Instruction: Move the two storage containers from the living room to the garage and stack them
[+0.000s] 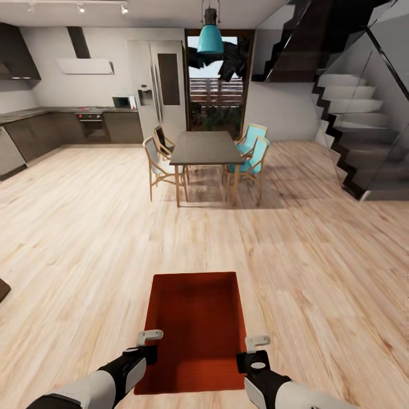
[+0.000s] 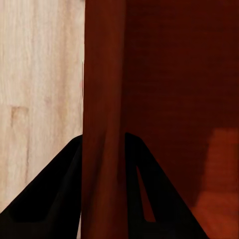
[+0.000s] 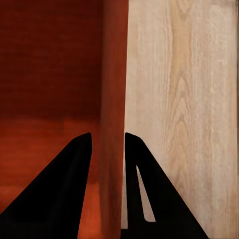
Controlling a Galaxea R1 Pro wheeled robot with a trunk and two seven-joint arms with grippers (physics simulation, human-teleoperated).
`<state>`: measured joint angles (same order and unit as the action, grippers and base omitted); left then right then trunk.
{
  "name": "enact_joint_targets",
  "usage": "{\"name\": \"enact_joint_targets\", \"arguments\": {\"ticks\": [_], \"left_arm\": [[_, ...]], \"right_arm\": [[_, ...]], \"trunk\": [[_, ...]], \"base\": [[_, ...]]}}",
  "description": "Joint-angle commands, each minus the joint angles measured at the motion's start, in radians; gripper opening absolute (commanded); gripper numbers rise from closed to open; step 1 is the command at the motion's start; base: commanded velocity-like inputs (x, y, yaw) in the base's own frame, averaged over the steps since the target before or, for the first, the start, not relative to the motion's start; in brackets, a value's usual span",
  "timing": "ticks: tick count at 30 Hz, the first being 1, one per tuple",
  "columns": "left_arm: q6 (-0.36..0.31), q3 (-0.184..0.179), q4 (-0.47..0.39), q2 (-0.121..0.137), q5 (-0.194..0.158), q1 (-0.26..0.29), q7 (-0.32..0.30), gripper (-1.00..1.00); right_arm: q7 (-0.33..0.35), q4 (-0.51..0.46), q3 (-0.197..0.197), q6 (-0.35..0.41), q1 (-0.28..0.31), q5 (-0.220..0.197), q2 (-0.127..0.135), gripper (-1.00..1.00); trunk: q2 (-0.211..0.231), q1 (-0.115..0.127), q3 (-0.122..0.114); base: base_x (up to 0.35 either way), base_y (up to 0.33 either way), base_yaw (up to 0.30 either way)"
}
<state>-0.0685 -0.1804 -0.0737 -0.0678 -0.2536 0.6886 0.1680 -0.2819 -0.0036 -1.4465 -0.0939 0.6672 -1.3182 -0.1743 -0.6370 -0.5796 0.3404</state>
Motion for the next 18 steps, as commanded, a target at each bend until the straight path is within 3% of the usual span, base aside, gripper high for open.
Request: {"name": "enact_joint_targets", "arguments": {"ticks": [1,18], "left_arm": [[-0.008,0.071,-0.001,0.011,-0.038,0.000,0.013,-1.00],[-0.008,0.071,-0.001,0.011,-0.038,0.000,0.013,-1.00]], "right_arm": [[-0.014,-0.003,0.009,-0.023,0.001,0.007,0.000,-1.00],[-0.014,-0.003,0.009,-0.023,0.001,0.008,0.000,-1.00]], "trunk": [[-0.001,-0.001,0.001],[-0.001,-0.001,0.001]], "base": [[0.323,0.000,-0.267],[0.323,0.000,-0.251]]}}
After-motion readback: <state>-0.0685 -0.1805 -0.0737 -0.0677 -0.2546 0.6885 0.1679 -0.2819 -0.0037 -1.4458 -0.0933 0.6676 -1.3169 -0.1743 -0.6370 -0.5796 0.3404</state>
